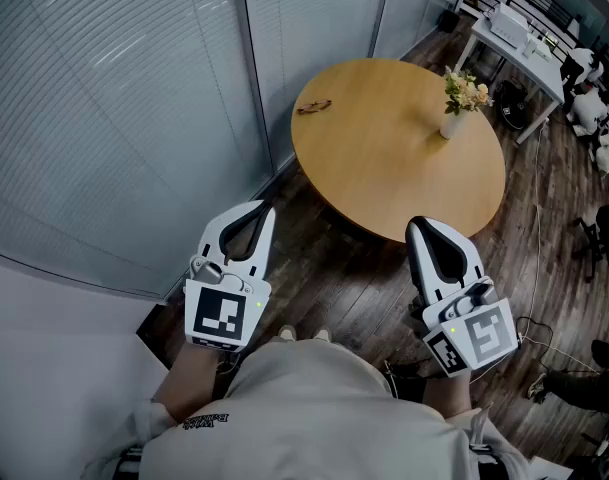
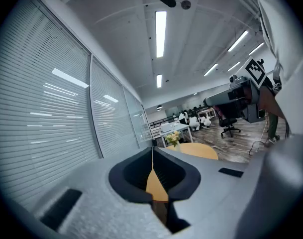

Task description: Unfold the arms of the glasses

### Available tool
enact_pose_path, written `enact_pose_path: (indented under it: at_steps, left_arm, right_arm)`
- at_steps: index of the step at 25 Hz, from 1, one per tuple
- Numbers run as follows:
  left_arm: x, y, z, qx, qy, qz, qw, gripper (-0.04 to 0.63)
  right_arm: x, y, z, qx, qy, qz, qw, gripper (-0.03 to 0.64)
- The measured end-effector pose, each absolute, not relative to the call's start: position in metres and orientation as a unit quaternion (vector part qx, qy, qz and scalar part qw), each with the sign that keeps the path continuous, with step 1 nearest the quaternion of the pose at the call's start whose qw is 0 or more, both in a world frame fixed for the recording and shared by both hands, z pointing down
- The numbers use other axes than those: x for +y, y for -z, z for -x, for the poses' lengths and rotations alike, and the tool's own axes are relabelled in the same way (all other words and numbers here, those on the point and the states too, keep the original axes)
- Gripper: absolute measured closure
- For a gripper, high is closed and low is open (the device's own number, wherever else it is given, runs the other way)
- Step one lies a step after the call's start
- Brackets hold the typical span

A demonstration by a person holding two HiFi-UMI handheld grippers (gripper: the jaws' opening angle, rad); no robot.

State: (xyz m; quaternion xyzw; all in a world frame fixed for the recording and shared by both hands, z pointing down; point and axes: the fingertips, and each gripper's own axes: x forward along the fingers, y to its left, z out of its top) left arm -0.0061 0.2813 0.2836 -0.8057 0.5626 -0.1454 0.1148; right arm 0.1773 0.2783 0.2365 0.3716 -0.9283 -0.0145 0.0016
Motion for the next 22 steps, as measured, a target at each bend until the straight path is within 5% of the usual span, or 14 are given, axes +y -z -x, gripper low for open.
enact_pose_path:
  at_steps: [22]
  left_arm:
    - [0.274, -0.304, -0.046, 0.566, 0.163, 0.802, 0.100, 0.571]
  right_arm:
    - [0.255, -0.287, -0.229, -0.926, -0.004, -0.377, 0.023, 0.583]
